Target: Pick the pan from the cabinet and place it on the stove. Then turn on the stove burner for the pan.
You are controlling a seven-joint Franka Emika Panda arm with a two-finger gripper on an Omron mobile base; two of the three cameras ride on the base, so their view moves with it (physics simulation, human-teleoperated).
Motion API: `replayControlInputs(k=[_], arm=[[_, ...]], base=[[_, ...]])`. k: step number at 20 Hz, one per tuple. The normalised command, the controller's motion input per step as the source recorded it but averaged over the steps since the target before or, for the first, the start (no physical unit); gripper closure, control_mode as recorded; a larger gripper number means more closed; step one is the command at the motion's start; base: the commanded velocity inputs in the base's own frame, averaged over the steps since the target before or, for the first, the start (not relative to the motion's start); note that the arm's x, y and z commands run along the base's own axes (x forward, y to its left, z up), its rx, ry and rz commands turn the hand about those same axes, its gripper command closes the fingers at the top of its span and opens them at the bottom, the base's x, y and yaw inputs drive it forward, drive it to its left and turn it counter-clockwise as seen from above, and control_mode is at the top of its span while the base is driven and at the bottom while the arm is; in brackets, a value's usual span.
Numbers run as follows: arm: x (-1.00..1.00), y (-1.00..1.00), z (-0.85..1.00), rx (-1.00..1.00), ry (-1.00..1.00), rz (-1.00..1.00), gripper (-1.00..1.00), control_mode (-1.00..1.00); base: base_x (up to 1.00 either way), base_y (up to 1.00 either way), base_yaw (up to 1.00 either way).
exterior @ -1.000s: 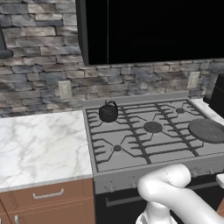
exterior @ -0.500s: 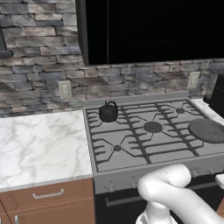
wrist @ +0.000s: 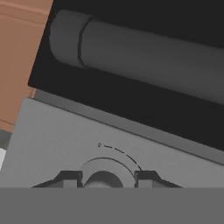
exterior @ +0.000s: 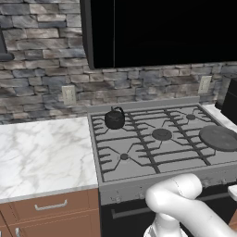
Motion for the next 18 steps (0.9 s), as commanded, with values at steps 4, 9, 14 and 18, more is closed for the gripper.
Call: replayControlInputs(k=[4,9,14,18], arm=[[-0.03,-0.14,0.36,-0.10,0.00,0.00,1.00,-1.00],[-0.04,-0.21,0.34,-0.10,0.00,0.01,1.00,-1.00],[-0.07,-0.24,0.35,-0.10,0.00,0.00,1.00,-1.00],[-0.07,-0.23,0.28,-0.10,0.00,0.00,1.00,-1.00]], base=[[0.00,0.00,0.00],[0.00,0.00,0.00],[0.00,0.00,0.00],[0.00,0.00,0.00]])
